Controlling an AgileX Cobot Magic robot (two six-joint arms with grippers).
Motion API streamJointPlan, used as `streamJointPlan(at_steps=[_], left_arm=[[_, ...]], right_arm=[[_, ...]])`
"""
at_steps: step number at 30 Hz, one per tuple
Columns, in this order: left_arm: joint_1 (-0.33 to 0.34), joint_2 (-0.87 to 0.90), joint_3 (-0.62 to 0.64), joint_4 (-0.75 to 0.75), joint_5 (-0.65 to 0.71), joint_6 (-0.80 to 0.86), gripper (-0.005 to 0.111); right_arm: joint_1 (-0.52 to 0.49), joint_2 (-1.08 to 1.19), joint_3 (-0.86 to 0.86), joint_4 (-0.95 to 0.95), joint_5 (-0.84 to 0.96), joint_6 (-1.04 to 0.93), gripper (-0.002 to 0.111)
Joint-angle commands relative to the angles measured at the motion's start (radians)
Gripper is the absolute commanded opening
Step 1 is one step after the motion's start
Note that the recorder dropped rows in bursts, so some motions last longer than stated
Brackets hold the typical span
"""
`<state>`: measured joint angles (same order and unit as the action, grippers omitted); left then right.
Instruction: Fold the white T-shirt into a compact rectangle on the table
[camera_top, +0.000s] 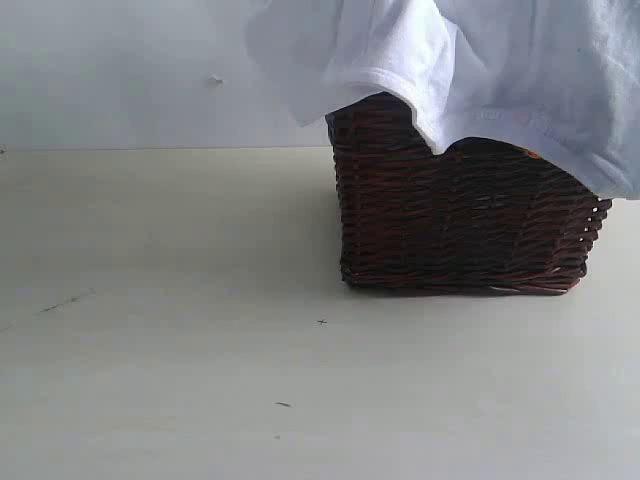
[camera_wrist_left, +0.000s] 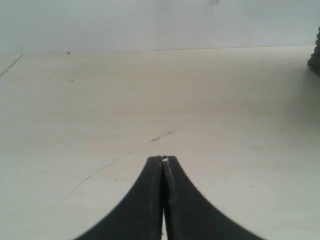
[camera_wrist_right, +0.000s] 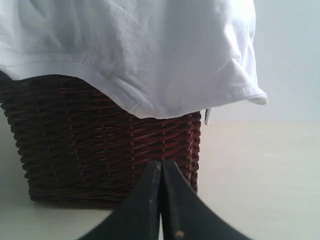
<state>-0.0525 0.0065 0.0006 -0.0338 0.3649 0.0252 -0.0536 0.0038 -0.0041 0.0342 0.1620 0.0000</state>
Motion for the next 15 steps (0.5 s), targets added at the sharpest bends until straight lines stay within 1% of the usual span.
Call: streamJointPlan(at_steps=[1,7,10,11,12,15], left_arm=[[-0.007,-0.006,-0.001,-0.004,-0.011,-0.001,0.0],[-0.007,-0.006,-0.001,-0.004,-0.011,-0.001,0.0],[-0.006,-0.006,-0.001,0.042,-0.03,0.003,0.0],[-0.006,-0.006,-0.001,0.034,-0.065,-0.011,0.0],[-0.006,-0.006,-0.001,-0.002,-0.162,-0.025,0.0],[-0.006,-0.006,-0.001,-0.011,-0.299,-0.036,0.0]], right_arm=[[-0.004,-0.004,0.004,0.004,-0.013,0.0,0.0],[-0.004,-0.004,0.004,0.004,-0.013,0.0,0.0],[-0.004,-0.004,0.004,0.003,-0.025,0.0,0.0],[-0.004,-0.004,0.004,0.006,-0.048,0.005,0.0],[-0.004,-0.004,0.004,0.033,-0.114,0.011,0.0],[-0.004,-0.004,0.004,0.046,-0.228,0.011,0.0]])
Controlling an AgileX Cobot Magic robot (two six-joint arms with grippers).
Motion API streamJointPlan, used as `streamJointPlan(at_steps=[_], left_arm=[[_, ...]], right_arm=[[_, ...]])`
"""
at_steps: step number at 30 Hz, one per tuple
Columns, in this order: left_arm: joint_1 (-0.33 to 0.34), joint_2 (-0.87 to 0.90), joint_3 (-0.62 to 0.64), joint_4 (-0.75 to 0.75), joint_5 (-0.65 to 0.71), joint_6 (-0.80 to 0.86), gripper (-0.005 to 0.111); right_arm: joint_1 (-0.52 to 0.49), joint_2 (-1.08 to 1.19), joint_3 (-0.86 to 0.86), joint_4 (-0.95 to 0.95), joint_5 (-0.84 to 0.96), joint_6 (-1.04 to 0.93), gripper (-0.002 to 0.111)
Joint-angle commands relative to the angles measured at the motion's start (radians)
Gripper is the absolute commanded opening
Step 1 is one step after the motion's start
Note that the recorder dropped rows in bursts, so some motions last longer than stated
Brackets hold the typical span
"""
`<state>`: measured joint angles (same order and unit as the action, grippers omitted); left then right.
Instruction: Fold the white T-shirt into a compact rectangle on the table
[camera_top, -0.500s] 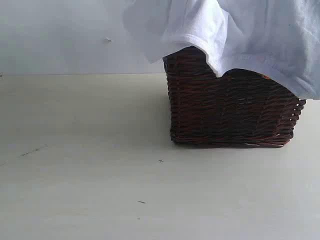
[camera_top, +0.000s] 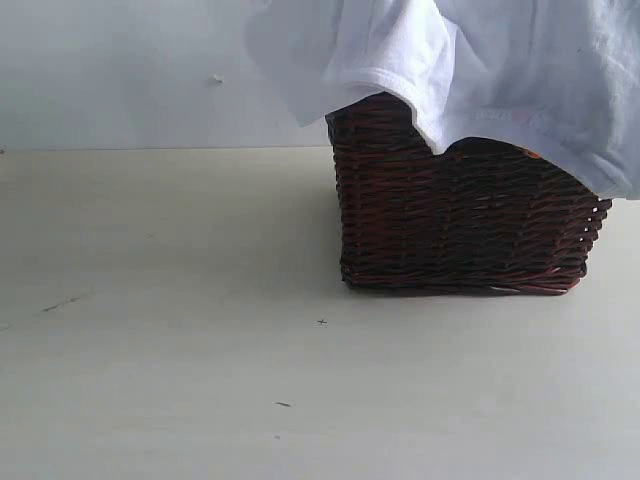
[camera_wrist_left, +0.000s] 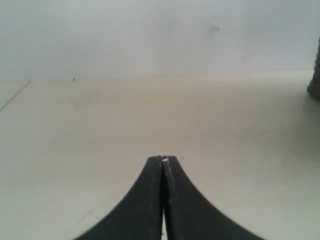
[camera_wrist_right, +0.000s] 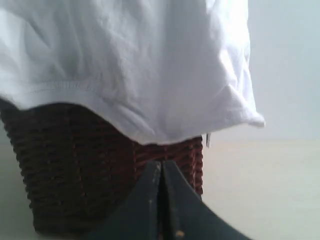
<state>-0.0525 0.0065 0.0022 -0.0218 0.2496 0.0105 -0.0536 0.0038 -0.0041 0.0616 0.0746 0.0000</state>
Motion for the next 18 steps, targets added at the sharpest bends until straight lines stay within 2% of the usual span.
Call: streamJointPlan(at_steps=[1,3,6,10,13,18], left_arm=[[-0.006,-0.006,-0.002,-0.023,-0.222,-0.022,0.0],[-0.006,-0.006,-0.002,-0.023,-0.305,-0.022,0.0],[-0.006,-0.006,-0.002,-0.023,-0.436,-0.071,0.0],[-0.006,-0.006,-0.002,-0.023,-0.536,-0.369,0.0],[-0.006,-0.006,-0.023,-0.007,-0.54,-0.419,0.0],[-0.006,0.042,-0.17,0.057,-0.507,-0.501,0.0]], right_arm=[[-0.004,-0.004,0.004,0.019,-0.185,0.011,0.0],[-0.004,-0.004,0.004,0.019,-0.317,0.029,0.0],[-0.004,-0.004,0.004,0.019,-0.442,0.208,0.0],[-0.004,-0.004,-0.026,0.004,-0.431,0.262,0.0],[-0.004,-0.004,-0.097,-0.022,-0.394,0.309,0.0],[-0.004,0.04,-0.306,-0.149,-0.244,0.371,0.0]])
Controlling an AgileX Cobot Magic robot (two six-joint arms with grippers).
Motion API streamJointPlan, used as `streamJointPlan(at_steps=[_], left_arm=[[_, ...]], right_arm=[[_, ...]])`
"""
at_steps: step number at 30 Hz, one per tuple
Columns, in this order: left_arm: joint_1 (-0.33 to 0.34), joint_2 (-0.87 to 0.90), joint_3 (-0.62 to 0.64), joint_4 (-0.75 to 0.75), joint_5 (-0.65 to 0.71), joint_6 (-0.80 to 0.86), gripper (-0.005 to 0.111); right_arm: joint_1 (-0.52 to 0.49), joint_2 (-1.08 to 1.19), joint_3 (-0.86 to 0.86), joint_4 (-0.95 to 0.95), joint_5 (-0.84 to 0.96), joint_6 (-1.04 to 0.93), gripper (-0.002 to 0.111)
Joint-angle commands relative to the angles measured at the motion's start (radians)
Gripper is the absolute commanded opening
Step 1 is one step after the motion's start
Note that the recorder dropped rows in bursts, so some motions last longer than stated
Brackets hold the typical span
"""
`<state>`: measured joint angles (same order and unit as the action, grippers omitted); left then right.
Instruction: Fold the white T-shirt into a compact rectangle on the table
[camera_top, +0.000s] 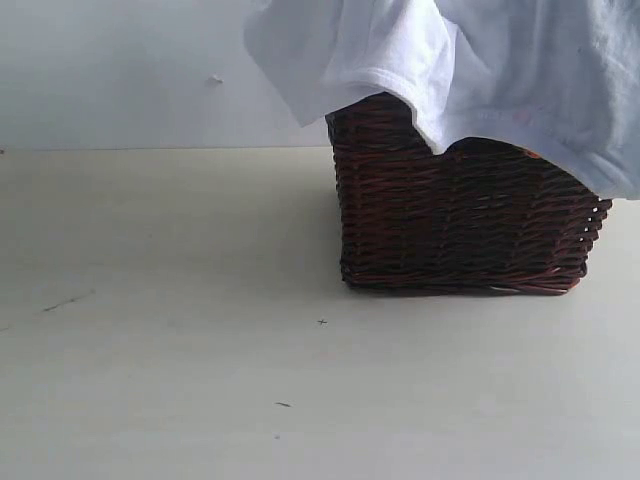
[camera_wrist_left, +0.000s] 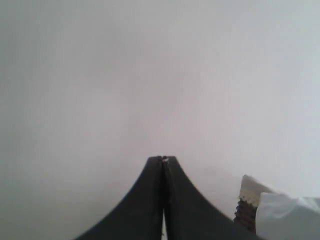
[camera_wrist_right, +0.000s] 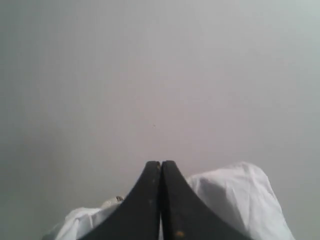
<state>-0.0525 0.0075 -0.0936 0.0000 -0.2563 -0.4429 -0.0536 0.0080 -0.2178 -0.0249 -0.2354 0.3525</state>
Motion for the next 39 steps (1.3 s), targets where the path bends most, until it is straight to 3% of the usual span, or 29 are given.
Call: streamJointPlan(at_steps=[1,4,8,14,18,21,25,28,32,35,39], left_arm=[[-0.006,0.056,-0.092,0.045,-0.001,-0.061,0.0],[-0.006,0.112,-0.158,0.055,-0.001,-0.094,0.0],[-0.006,0.216,-0.258,0.208,0.001,-0.175,0.0],[-0.006,0.44,-0.413,0.664,0.034,-0.528,0.0],[-0.006,0.597,-0.472,1.019,-0.016,-0.831,0.0],[-0.006,0.721,-0.49,1.198,-0.174,-0.938,0.0],[-0.006,0.865,-0.529,1.31,-0.341,-0.942,0.001],[-0.014,0.967,-0.572,1.432,-0.433,-0.917,0.012],[-0.11,1.075,-0.596,1.537,-0.431,-0.826,0.034],[-0.205,1.099,-0.596,1.559,-0.362,-0.782,0.036],[-0.229,1.099,-0.596,1.559,-0.336,-0.769,0.036]], right_arm=[[-0.004,0.048,-0.12,-0.07,0.076,0.014,0.0],[-0.004,0.108,-0.197,-0.127,0.12,0.014,0.001],[-0.004,0.224,-0.32,-0.197,0.23,0.014,0.014],[-0.004,0.42,-0.484,-0.243,0.402,-0.085,0.032],[-0.004,0.571,-0.585,-0.146,0.57,-0.25,0.033],[-0.004,0.686,-0.642,0.025,0.627,-0.486,0.033],[0.02,0.805,-0.68,0.339,0.712,-1.006,0.034],[0.078,0.881,-0.678,0.387,0.794,-1.312,0.041],[0.163,0.955,-0.668,0.174,0.917,-1.334,0.048],[0.211,0.962,-0.603,-0.201,0.943,-1.241,0.055],[0.211,0.962,-0.459,-0.48,0.868,-1.194,0.065]])
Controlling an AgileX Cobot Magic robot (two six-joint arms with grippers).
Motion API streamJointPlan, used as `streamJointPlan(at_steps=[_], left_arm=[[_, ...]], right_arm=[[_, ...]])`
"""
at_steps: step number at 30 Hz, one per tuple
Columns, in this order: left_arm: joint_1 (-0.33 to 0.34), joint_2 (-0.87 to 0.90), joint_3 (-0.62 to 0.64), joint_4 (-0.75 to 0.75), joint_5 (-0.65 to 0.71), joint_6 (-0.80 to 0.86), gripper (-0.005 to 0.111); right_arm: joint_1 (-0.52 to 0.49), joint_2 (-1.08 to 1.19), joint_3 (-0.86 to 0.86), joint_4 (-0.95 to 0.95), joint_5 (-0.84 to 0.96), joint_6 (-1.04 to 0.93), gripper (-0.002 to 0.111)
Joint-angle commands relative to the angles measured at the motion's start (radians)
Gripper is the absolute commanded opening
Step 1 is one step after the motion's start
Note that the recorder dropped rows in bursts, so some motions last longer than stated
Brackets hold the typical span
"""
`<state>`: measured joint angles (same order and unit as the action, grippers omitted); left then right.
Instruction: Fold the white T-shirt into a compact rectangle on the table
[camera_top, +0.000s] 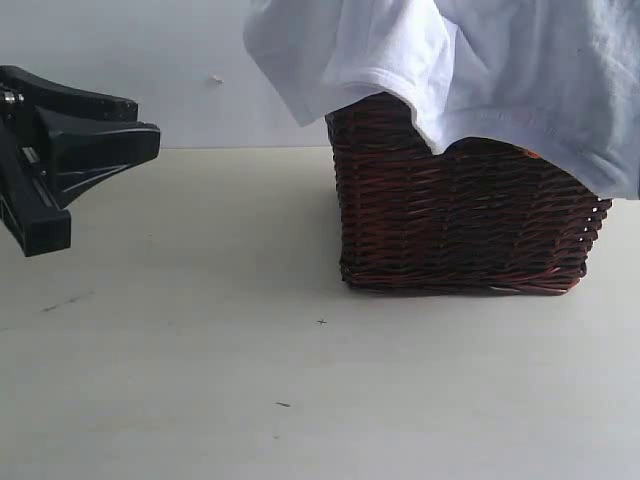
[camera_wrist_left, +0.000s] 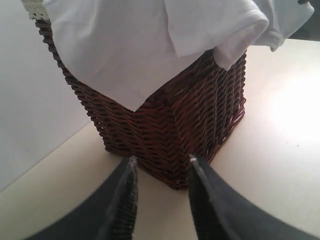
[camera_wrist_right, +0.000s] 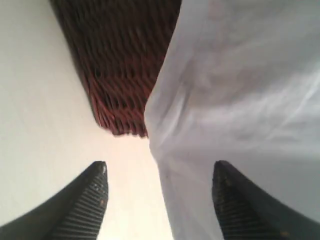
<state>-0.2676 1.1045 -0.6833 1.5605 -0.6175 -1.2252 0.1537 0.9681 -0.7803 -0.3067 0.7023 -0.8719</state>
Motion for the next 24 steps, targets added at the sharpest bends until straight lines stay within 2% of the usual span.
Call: streamJointPlan(at_steps=[1,2,3,5,8,11,15,17,19,20,22,23,24], left_arm=[[-0.013,0.002,-0.007,-0.001,0.027,0.012,0.036],[-0.013,0.002,-0.007,-0.001,0.027,0.012,0.036],[-0.013,0.002,-0.007,-0.001,0.027,0.012,0.036],[-0.013,0.002,-0.007,-0.001,0.027,0.01,0.036],[-0.013,-0.004,-0.007,-0.006,0.028,0.01,0.036],[-0.013,-0.006,-0.007,-0.006,0.032,0.01,0.036],[-0.013,-0.02,-0.007,-0.006,0.032,0.006,0.036],[-0.013,-0.027,-0.007,-0.006,0.032,0.006,0.036],[-0.013,-0.027,-0.007,-0.008,0.032,0.006,0.036],[-0.013,-0.027,-0.007,-0.013,0.032,0.006,0.036],[-0.013,-0.027,-0.007,-0.014,0.032,0.006,0.036],[-0.013,-0.027,-0.007,-0.014,0.032,0.006,0.036],[-0.013,-0.027,-0.007,-0.014,0.032,0.006,0.036]], right_arm=[[0.004,0.002,0.147,-0.292,-0.129,0.067,0.065],[0.004,0.002,0.166,-0.374,-0.168,0.129,0.065],[0.004,0.008,0.191,-0.54,-0.209,0.276,0.065],[0.004,0.034,0.208,-0.727,-0.197,0.444,0.065],[0.004,0.066,0.215,-0.766,-0.237,0.472,0.065],[0.001,0.101,0.215,-0.862,-0.272,0.611,0.065],[0.001,0.199,0.215,-1.08,-0.234,0.819,0.065],[0.001,0.233,0.215,-1.313,-0.178,1.072,0.065],[0.001,0.255,0.215,-1.407,-0.145,1.261,0.064],[0.001,0.255,0.215,-1.409,-0.145,1.294,0.061],[0.001,0.241,0.215,-1.414,-0.14,1.347,0.045],[0.001,0.215,0.215,-1.414,-0.128,1.367,0.03],[0.001,0.198,0.215,-1.414,-0.122,1.371,0.02]])
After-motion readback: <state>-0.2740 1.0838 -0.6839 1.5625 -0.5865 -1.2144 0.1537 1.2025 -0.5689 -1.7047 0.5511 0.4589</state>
